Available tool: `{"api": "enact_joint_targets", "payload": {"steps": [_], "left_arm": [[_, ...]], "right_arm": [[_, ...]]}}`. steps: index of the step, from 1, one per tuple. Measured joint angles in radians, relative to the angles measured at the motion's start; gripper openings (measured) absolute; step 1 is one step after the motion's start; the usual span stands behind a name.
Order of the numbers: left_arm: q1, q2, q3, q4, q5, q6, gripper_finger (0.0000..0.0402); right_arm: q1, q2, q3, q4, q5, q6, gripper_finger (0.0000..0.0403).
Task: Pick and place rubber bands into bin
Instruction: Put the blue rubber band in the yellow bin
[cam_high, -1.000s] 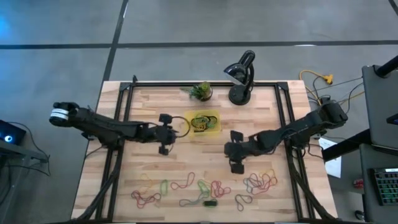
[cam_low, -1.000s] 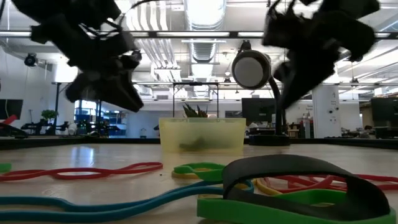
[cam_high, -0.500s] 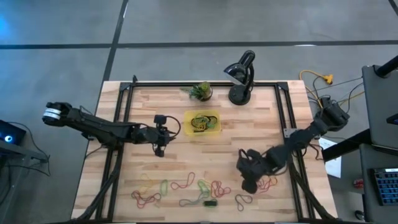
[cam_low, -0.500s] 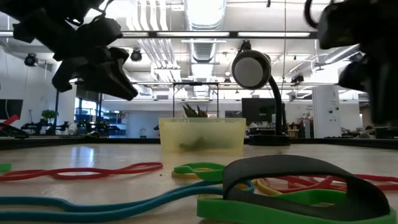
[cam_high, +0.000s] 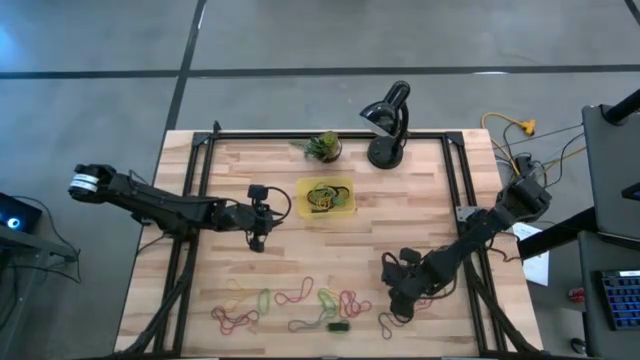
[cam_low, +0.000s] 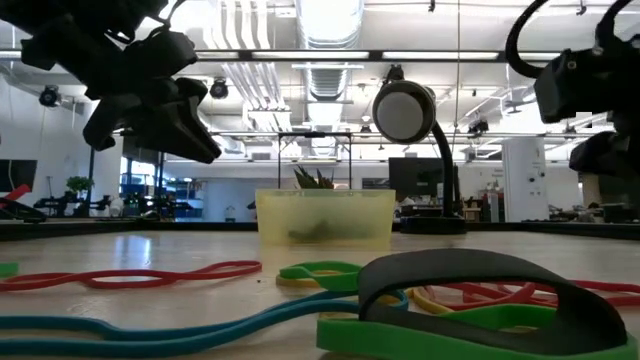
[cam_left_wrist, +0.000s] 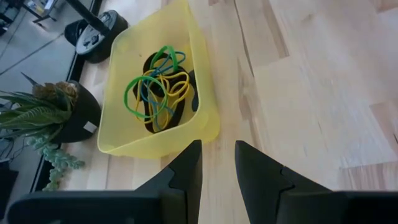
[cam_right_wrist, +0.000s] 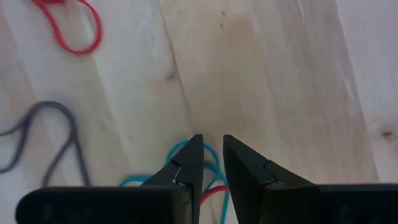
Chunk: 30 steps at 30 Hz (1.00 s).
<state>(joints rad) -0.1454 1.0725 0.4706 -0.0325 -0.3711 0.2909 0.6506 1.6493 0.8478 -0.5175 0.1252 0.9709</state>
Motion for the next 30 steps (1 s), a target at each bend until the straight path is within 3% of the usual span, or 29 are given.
{"api": "enact_joint_targets", "payload": {"steps": [17, 30], "left_arm": [[0.0, 0.0, -0.004, -0.001, 0.0, 0.0, 0.008], [0.0, 0.0, -0.009, 0.004, 0.0, 0.001, 0.008]], "right_arm": [[0.021, 0.003, 0.0, -0.005, -0.027, -0.028, 0.0056], [0.052, 0.032, -0.001, -0.01, 0.047, -0.055, 0.0051]]}}
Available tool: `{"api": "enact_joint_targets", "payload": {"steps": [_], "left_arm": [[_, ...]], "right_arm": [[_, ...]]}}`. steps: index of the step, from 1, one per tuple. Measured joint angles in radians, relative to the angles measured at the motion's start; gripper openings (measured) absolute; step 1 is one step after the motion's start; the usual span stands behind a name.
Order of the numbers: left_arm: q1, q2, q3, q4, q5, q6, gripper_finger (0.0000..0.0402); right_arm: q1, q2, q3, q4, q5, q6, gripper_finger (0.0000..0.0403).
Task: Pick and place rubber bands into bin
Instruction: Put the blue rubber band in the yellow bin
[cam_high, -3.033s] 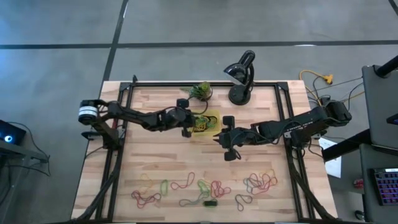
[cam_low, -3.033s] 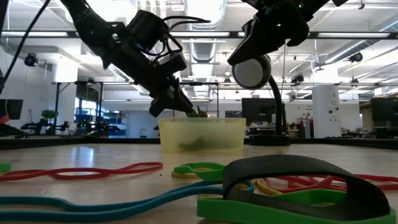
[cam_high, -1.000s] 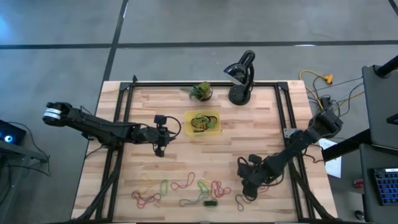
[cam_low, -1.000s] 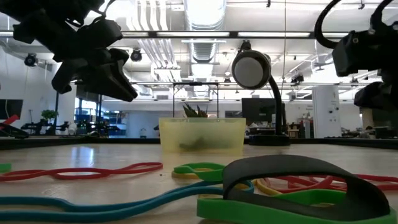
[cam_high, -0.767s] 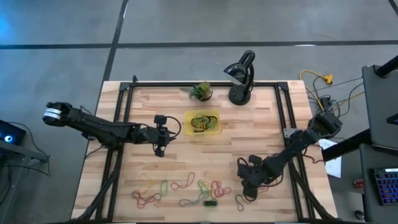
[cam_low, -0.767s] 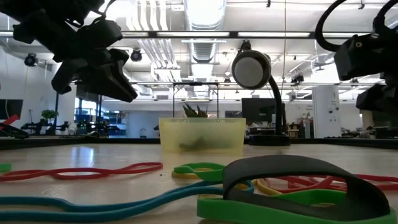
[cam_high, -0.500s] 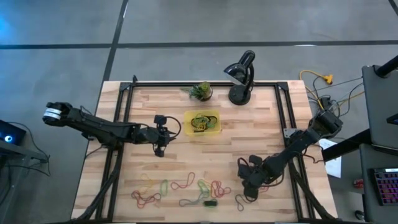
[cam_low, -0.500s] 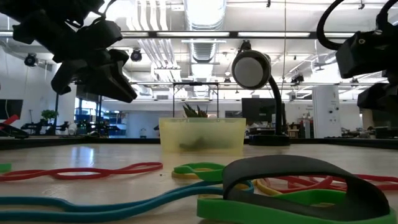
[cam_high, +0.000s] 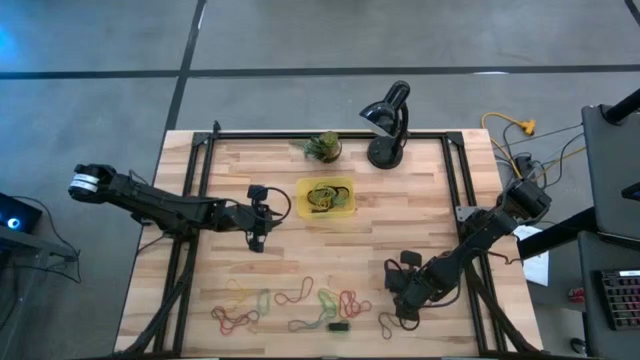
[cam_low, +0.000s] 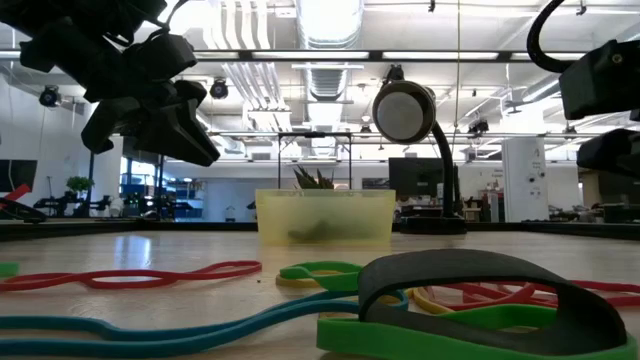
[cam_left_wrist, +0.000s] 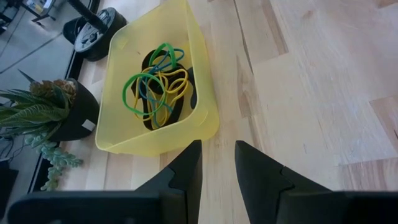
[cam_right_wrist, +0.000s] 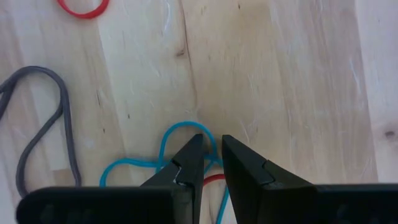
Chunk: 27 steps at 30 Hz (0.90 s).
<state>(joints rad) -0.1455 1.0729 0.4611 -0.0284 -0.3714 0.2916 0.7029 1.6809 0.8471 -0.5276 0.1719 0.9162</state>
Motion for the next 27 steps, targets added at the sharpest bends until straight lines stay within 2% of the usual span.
{"api": "enact_joint_targets", "payload": {"steps": [6, 11, 16, 19, 23, 27], "left_arm": [[0.0, 0.0, -0.011, 0.013, 0.0, 0.002, 0.008], [0.0, 0.0, -0.012, 0.014, 0.0, 0.002, 0.008], [0.0, 0.0, -0.012, 0.017, 0.0, 0.002, 0.008], [0.0, 0.0, -0.012, 0.021, 0.0, 0.002, 0.008], [0.0, 0.0, -0.012, 0.021, 0.0, 0.002, 0.008], [0.0, 0.0, -0.012, 0.021, 0.0, 0.002, 0.008]], "right_arm": [[0.0, 0.019, 0.001, -0.009, 0.0, 0.008, 0.0048], [0.0, 0.023, 0.001, -0.009, 0.0, 0.019, 0.0014], [0.001, 0.026, 0.006, -0.013, 0.043, -0.013, 0.0009], [0.003, 0.03, 0.027, -0.02, 0.108, -0.097, 0.0008], [-0.006, 0.035, 0.065, -0.021, 0.294, -0.233, 0.0008], [-0.001, 0.033, 0.101, -0.019, 0.406, -0.355, 0.0008]]}}
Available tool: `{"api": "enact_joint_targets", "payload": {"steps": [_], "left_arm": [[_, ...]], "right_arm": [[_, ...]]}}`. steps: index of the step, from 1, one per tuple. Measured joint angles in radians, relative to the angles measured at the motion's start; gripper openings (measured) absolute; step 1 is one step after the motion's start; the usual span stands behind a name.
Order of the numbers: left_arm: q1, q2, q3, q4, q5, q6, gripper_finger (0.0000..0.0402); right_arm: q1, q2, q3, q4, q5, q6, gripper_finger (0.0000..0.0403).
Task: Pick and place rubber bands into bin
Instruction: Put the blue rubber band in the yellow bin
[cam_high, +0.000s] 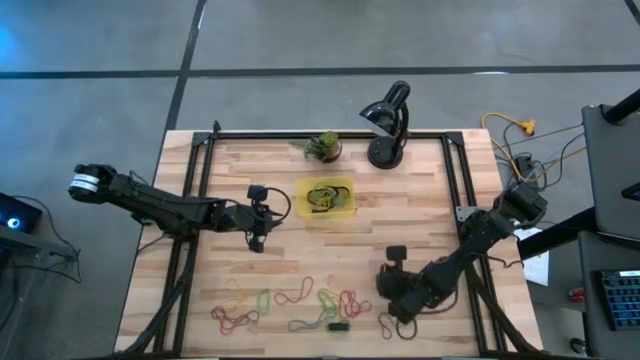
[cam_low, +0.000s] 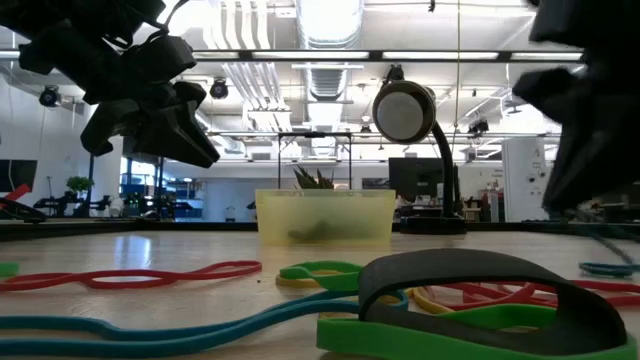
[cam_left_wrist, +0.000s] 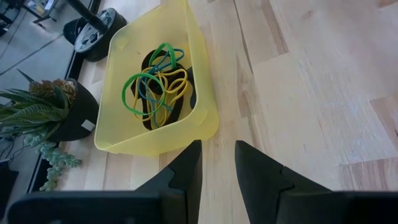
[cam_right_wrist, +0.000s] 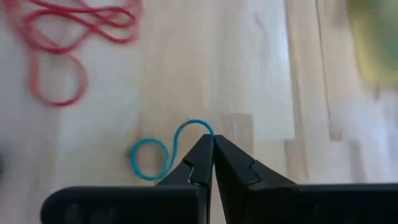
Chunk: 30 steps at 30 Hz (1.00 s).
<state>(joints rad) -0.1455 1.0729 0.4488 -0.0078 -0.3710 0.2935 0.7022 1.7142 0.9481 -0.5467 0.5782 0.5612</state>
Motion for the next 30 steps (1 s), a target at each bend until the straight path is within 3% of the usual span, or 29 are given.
{"api": "enact_joint_targets", "payload": {"steps": [5, 16, 30], "left_arm": [[0.0, 0.0, 0.0, 0.0, 0.0, 0.0, 0.008], [0.0, 0.0, 0.0, 0.0, 0.0, 0.0, 0.008], [0.0, 0.0, 0.0, 0.0, 0.0, 0.0, 0.008]], "right_arm": [[-0.006, -0.001, 0.039, 0.001, 0.142, -0.12, 0.0008], [-0.047, -0.002, 0.119, 0.005, 0.336, -0.396, 0.0008], [-0.254, -0.004, 0.288, 0.015, 0.342, -0.662, 0.0008]]}}
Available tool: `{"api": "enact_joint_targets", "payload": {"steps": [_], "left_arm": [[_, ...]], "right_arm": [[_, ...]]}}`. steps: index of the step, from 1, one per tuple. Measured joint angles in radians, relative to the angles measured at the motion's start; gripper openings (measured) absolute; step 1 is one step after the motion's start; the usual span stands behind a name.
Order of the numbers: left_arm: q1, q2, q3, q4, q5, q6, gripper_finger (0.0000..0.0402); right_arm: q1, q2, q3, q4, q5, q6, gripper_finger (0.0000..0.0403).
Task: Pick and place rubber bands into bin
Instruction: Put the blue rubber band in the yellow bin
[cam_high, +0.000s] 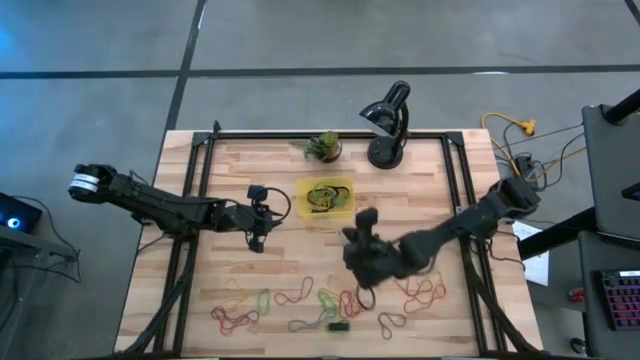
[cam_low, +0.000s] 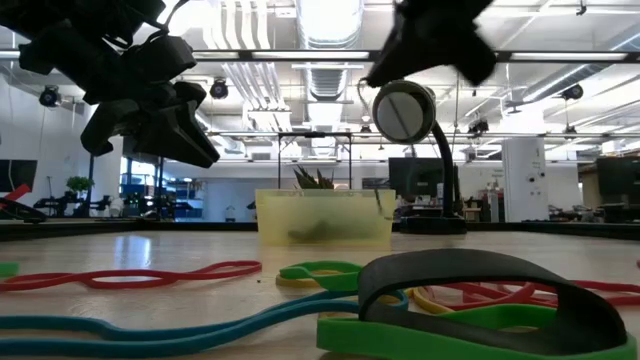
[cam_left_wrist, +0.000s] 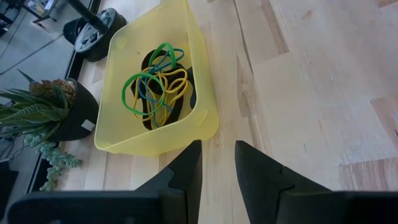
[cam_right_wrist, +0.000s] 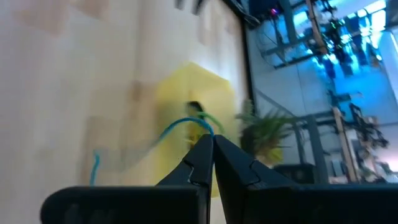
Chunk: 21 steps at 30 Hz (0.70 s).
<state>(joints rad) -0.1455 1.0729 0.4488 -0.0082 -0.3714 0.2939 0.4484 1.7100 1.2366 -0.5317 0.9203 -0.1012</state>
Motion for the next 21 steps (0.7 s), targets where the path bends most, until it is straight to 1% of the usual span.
{"api": "enact_joint_targets", "payload": {"steps": [4, 9, 14, 17, 21], "left_arm": [[0.0, 0.0, 0.0, 0.0, 0.0, 0.0, 0.008], [0.0, 0.0, 0.0, 0.0, 0.0, 0.0, 0.008], [0.0, 0.0, 0.0, 0.0, 0.0, 0.0, 0.008], [0.0, 0.0, 0.0, 0.0, 0.0, 0.0, 0.008], [0.0, 0.0, 0.0, 0.0, 0.0, 0.0, 0.008]], "right_arm": [[-0.074, 0.0, 0.034, 0.015, -0.001, -0.059, 0.0008], [-0.178, -0.001, 0.047, 0.138, -0.011, -0.15, 0.0009], [-0.272, -0.002, 0.046, 0.266, -0.114, -0.217, 0.0009], [-0.331, -0.002, 0.046, 0.297, -0.175, -0.22, 0.0009], [-0.395, -0.002, 0.04, 0.321, -0.228, -0.216, 0.0009]]}}
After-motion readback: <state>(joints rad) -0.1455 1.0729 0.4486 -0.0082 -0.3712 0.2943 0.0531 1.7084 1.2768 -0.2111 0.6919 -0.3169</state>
